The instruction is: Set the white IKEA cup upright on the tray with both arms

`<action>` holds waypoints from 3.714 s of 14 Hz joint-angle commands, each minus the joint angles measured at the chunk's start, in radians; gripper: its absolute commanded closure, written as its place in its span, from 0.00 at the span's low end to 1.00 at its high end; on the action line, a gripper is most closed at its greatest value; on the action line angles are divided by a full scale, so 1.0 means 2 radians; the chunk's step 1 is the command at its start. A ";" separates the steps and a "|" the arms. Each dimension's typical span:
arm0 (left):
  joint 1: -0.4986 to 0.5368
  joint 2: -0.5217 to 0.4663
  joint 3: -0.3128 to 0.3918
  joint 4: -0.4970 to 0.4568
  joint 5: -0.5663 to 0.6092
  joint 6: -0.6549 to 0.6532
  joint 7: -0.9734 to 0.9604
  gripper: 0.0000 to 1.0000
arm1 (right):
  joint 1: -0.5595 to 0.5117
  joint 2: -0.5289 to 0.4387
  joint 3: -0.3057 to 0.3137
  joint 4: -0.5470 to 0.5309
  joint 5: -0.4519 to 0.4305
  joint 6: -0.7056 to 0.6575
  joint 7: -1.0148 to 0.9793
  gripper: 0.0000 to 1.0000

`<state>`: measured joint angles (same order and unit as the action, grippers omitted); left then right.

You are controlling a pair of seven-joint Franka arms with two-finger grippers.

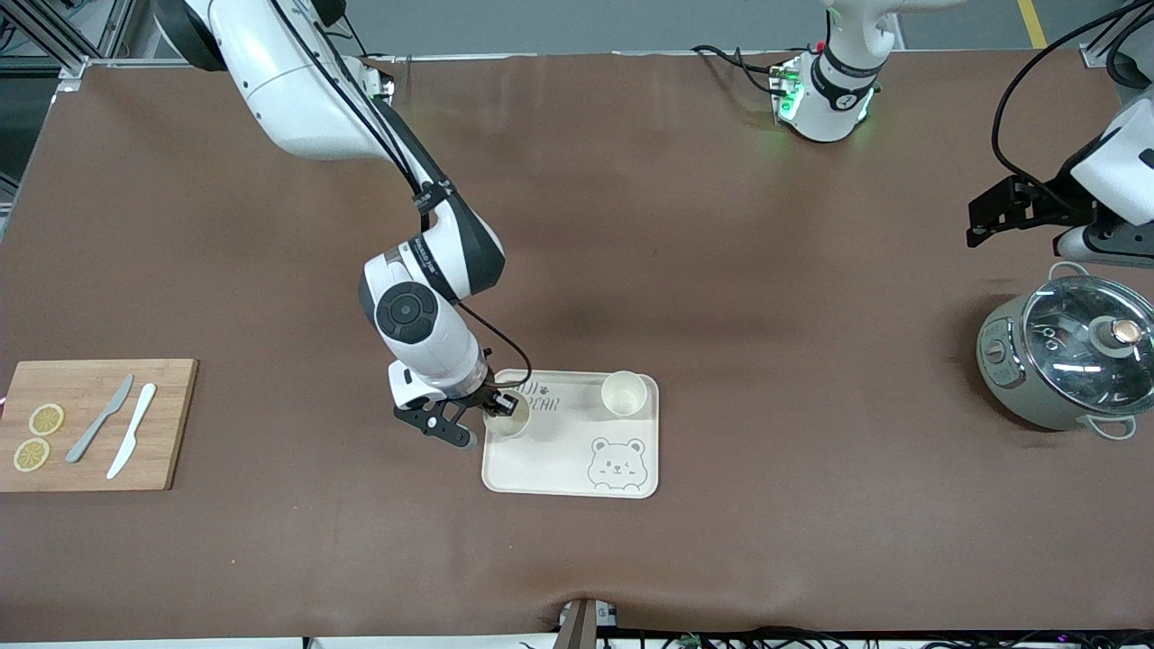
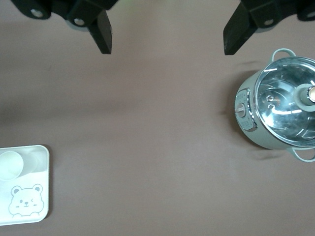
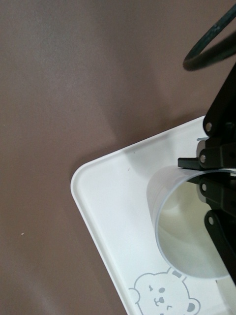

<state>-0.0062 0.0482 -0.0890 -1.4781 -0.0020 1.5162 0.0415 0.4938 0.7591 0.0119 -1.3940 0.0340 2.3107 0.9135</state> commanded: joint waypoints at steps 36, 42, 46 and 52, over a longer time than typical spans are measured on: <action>0.008 -0.033 0.002 -0.035 -0.014 0.033 -0.008 0.00 | -0.011 -0.043 0.006 0.031 -0.025 -0.114 -0.024 0.00; 0.008 -0.031 0.002 -0.034 -0.014 0.035 -0.006 0.00 | -0.074 -0.142 0.007 0.050 0.021 -0.285 -0.162 0.00; 0.008 -0.029 0.002 -0.030 -0.014 0.041 -0.008 0.00 | -0.168 -0.190 0.002 0.054 0.014 -0.374 -0.357 0.00; 0.008 -0.030 0.002 -0.029 -0.013 0.037 -0.004 0.00 | -0.238 -0.275 0.003 0.041 -0.023 -0.442 -0.397 0.00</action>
<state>0.0048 0.0047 -0.0853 -1.5267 -0.0050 1.5870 0.0398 0.0513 0.2743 -0.0027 -1.2672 0.0121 1.4473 0.1386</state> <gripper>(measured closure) 0.000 0.000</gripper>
